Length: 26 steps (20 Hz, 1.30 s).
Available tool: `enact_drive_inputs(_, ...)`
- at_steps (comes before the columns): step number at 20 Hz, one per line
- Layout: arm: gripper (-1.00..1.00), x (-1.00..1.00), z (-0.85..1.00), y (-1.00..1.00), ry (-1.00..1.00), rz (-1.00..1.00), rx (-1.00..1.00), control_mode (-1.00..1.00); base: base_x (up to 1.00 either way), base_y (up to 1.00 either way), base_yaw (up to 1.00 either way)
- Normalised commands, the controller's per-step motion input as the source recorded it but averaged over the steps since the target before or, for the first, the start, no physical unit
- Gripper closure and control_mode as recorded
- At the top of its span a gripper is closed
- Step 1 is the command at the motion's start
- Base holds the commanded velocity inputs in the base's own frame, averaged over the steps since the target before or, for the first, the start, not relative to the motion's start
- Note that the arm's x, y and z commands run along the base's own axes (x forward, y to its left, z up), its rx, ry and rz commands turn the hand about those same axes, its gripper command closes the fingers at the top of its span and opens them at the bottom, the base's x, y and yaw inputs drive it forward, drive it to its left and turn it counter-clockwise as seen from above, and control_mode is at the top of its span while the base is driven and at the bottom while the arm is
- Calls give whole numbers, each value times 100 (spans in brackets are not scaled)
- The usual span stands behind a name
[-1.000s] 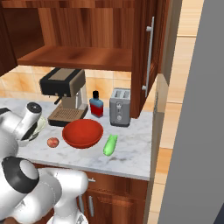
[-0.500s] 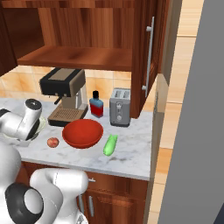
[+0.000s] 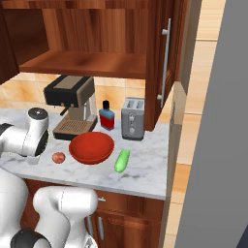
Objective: Pick both bowls and place them on the counter. Then place the corn in one bowl and place the peach in the other bowl.
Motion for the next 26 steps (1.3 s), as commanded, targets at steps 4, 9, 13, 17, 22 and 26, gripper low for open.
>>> enact_drive_inputs(4,-100,-1,1,-50,3,-5,-4,-100,0,0,0)
enact_drive_inputs(9,-100,3,-3,-42,3,-1,-5,-100,0,0,0)
enact_drive_inputs(13,-100,18,-21,-21,6,0,-4,-100,0,0,0)
enact_drive_inputs(17,-100,37,-27,1,14,0,-2,-100,0,0,0)
enact_drive_inputs(22,-100,43,-24,5,11,3,0,-100,0,0,0)
enact_drive_inputs(26,-100,42,-25,14,7,5,-2,-100,0,0,0)
